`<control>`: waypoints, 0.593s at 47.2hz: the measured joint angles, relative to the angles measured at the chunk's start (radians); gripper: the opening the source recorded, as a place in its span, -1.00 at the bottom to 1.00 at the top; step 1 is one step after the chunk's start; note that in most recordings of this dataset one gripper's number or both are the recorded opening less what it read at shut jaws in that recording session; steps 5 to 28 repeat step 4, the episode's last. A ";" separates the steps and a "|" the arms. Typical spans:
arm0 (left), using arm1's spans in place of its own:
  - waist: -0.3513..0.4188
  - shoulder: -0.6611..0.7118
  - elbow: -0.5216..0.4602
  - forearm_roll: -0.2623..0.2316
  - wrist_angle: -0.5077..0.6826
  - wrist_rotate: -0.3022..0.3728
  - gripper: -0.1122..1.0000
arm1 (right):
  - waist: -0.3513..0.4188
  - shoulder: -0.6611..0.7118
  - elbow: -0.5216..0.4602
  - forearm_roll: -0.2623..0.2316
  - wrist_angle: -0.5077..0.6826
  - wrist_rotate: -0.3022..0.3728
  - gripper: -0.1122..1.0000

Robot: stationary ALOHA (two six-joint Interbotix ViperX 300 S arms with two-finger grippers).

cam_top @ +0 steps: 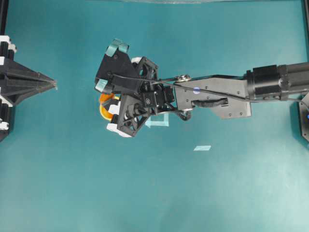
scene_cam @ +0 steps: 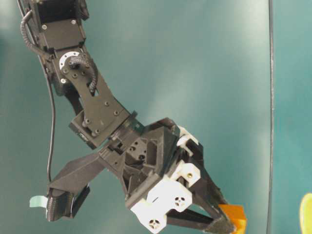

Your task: Move the block toward the cup with right arm.

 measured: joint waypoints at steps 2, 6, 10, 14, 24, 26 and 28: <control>0.000 0.000 0.000 0.000 -0.002 0.002 -0.78 | 0.000 0.000 0.000 0.000 0.000 0.000 -0.06; 0.000 0.000 0.000 0.000 -0.002 0.000 -0.78 | 0.000 0.000 0.000 0.000 0.000 0.000 -0.06; 0.000 0.000 0.000 0.000 -0.002 0.000 -0.78 | 0.000 0.000 0.000 0.000 0.000 0.000 -0.06; 0.000 0.000 0.000 0.000 -0.002 0.000 -0.78 | 0.000 0.000 0.000 0.000 0.000 0.000 -0.06; 0.000 0.000 0.000 0.000 -0.002 0.000 -0.78 | 0.000 0.000 0.000 0.000 0.000 0.000 -0.06; 0.000 0.000 0.000 0.000 -0.002 0.000 -0.78 | 0.000 0.000 0.000 0.000 0.000 0.000 -0.06; 0.000 0.000 0.000 0.000 -0.002 0.000 -0.78 | 0.000 0.000 0.000 0.000 0.000 0.000 -0.06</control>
